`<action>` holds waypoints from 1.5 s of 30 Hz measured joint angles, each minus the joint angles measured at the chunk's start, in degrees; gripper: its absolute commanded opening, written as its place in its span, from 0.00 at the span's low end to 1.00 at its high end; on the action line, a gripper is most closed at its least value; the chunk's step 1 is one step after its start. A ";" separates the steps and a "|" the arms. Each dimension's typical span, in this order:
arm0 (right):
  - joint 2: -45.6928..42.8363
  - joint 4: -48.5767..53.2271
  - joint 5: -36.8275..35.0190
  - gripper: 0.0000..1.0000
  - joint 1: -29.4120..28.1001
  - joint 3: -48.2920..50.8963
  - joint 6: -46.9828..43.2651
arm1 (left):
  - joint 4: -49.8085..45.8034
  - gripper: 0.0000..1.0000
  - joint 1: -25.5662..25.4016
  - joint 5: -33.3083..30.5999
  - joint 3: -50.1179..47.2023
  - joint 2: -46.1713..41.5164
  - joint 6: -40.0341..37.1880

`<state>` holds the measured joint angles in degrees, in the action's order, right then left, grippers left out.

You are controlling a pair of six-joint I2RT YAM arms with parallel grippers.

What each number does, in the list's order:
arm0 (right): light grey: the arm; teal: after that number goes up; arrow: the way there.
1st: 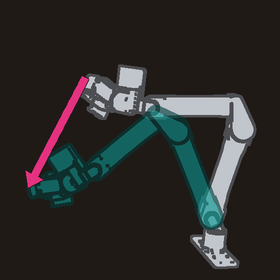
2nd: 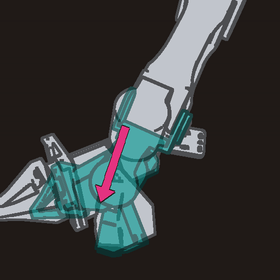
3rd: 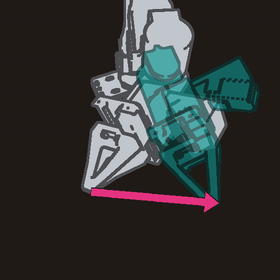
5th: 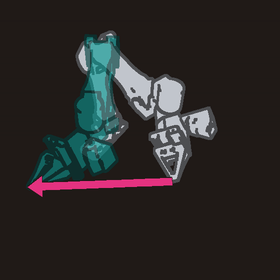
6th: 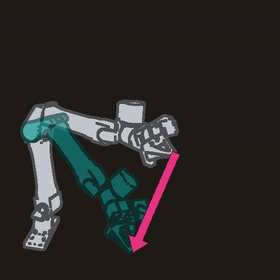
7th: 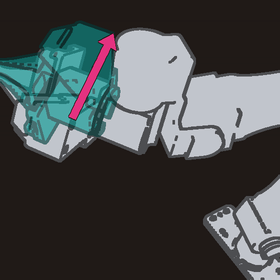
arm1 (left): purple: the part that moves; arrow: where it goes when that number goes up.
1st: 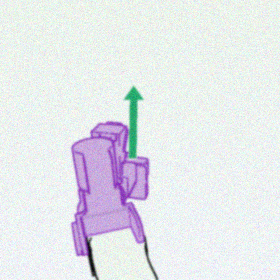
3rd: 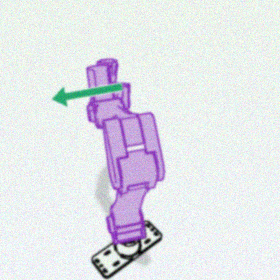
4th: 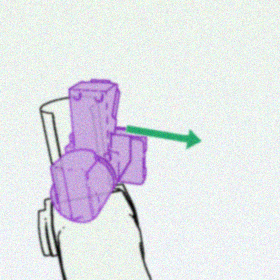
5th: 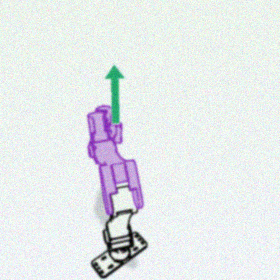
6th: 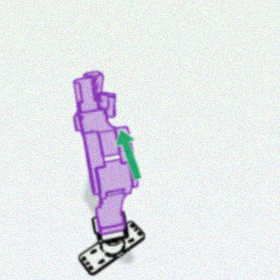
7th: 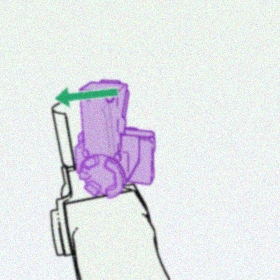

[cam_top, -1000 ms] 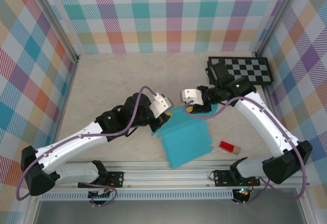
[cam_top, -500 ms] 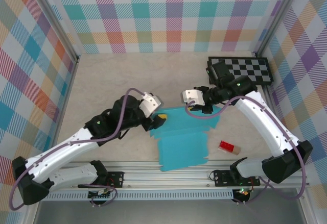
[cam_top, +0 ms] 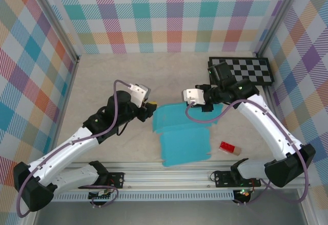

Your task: Fold the paper box

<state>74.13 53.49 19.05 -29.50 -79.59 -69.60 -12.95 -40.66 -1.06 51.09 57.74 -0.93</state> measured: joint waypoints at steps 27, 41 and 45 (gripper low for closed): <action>5.46 -42.56 -21.86 0.00 -1.05 20.31 -1.66 | 1.81 0.49 8.74 4.22 2.71 19.06 15.32; 13.40 -24.98 -10.75 0.00 5.55 7.13 10.73 | 21.97 0.66 9.05 18.60 -10.78 32.81 27.06; 13.57 -18.34 -3.39 0.00 9.14 2.97 13.66 | 25.11 0.61 10.25 19.08 -10.56 33.07 22.34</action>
<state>87.70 35.16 15.66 -20.36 -76.62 -55.94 12.16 -30.41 18.02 40.53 90.80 21.41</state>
